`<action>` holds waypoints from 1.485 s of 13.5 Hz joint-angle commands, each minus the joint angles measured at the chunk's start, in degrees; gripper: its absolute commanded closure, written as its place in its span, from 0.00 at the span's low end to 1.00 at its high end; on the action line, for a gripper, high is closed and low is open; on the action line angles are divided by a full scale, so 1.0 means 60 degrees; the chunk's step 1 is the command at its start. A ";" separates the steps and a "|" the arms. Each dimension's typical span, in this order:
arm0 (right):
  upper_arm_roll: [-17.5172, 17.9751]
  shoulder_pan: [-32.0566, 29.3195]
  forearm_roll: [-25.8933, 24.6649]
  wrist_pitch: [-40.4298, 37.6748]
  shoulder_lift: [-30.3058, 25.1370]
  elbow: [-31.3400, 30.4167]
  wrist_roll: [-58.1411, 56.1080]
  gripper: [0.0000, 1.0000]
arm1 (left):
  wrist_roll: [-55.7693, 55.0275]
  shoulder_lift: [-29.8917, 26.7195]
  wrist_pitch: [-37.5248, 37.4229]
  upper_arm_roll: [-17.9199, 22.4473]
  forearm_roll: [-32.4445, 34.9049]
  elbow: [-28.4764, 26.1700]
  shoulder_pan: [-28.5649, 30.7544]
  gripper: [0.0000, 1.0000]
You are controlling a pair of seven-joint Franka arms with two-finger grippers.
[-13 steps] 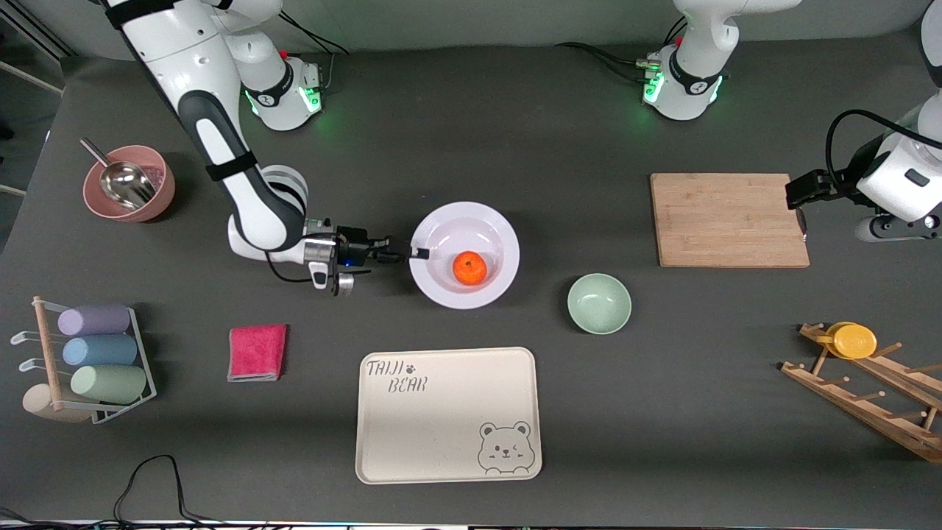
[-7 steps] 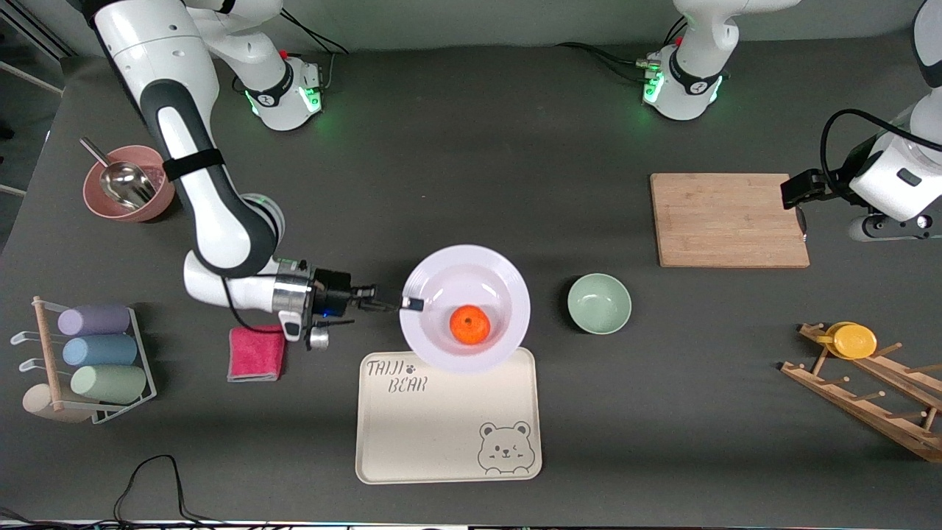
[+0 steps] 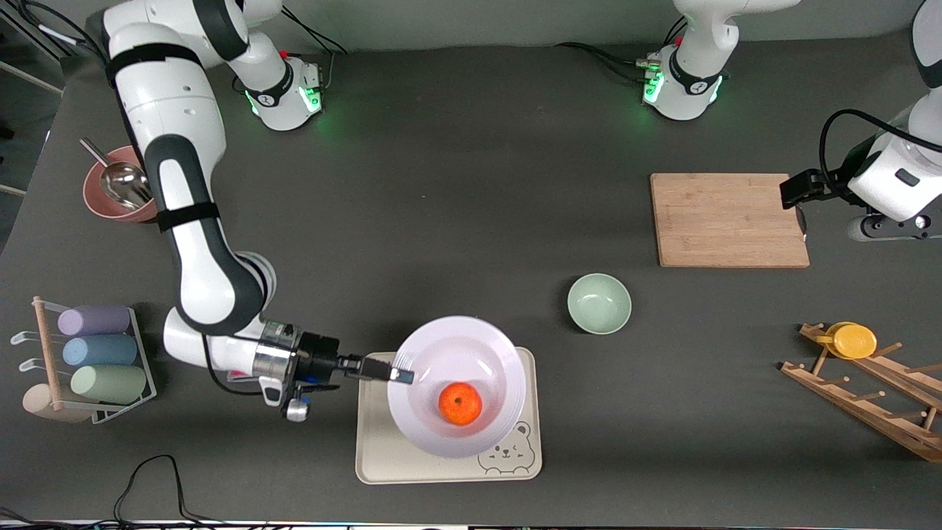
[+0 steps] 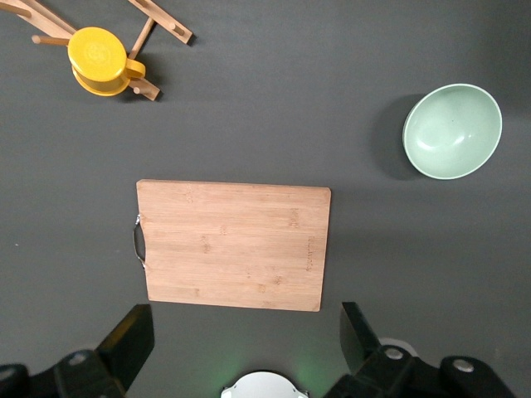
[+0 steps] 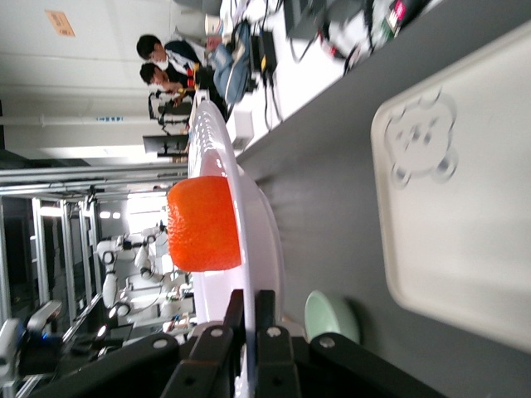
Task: Place orange and plate with both arms
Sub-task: 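Slide the plate with the right gripper onto the bear-printed tray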
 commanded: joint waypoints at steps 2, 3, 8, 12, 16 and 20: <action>-0.0581 0.0008 -0.0189 0.0371 0.2328 0.2847 0.0474 1.00 | 0.0145 -0.0173 -0.0119 -0.0025 0.0134 -0.0183 0.0065 0.00; -0.0568 0.0037 -0.0189 0.0838 0.2666 0.3054 0.0401 1.00 | 0.0145 -0.0173 -0.0148 -0.0025 0.0134 -0.0168 0.0080 0.00; -0.0524 0.0169 -0.0174 0.1311 0.3416 0.3129 0.0005 1.00 | 0.0013 -0.0188 -0.0134 -0.0113 0.0134 -0.0168 0.0021 0.00; -0.0524 0.0257 -0.0189 0.1311 0.3621 0.3071 -0.0126 1.00 | -0.0001 -0.0158 -0.0090 -0.0127 0.0134 -0.0183 -0.0008 0.00; -0.0524 0.0330 -0.0876 0.1340 0.3666 0.2982 -0.0274 1.00 | 0.0013 -0.0203 -0.0105 -0.0098 0.0163 -0.0197 0.0036 0.00; -0.0524 0.0345 -0.1461 0.1355 0.3622 0.2982 -0.0171 0.00 | 0.0116 -0.0217 -0.0134 -0.0011 0.0266 -0.0226 0.0094 0.00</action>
